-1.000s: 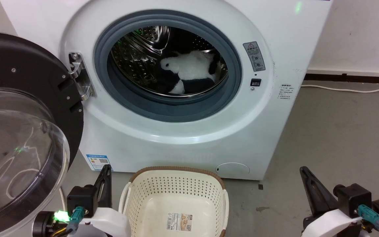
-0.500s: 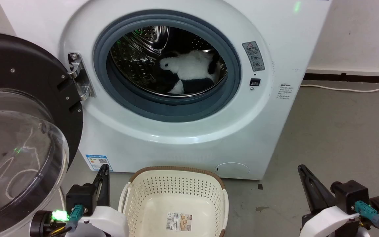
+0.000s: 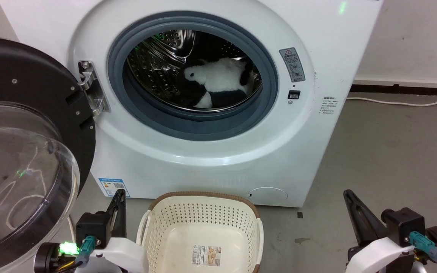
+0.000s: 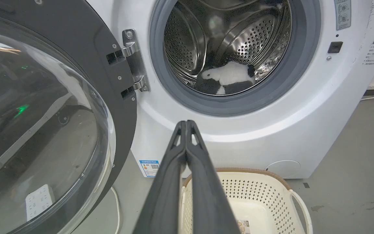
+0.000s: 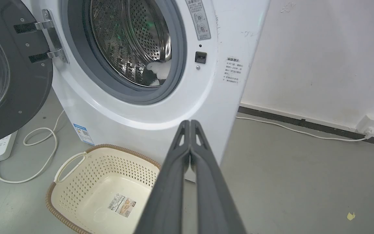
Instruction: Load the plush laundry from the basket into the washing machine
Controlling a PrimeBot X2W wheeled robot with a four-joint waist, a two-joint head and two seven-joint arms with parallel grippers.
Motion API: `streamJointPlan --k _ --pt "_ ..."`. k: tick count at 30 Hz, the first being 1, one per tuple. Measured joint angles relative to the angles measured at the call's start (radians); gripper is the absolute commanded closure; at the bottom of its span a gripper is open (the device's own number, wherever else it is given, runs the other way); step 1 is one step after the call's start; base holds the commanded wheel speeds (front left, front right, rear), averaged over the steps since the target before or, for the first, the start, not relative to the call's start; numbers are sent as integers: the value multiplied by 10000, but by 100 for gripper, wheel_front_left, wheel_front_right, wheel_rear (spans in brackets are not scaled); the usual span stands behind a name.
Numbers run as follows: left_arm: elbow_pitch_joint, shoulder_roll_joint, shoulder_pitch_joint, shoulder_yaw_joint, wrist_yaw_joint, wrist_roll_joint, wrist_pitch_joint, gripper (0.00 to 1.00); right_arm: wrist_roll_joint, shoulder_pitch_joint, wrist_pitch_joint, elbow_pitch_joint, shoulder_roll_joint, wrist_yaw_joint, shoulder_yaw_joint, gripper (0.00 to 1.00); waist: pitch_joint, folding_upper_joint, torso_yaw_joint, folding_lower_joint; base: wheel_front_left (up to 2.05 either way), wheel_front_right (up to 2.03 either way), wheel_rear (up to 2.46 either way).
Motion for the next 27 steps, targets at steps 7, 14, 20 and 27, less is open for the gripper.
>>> streamJointPlan --k 7,14,20,27 --pt "-2 0 0 0 0 -2 0 100 0 0 0 0 0 0 2 100 0 0 0 0 0 0 0" --pt "-2 0 0 2 0 0 0 100 0 0 2 0 0 0 4 100 0 0 0 0 0 0 0" --pt "-2 0 -1 6 0 0 0 100 0 0 2 0 0 0 6 100 0 0 0 0 0 0 0" --pt "-4 0 -1 4 0 0 0 100 0 0 2 0 0 0 4 100 0 1 0 0 0 0 0"
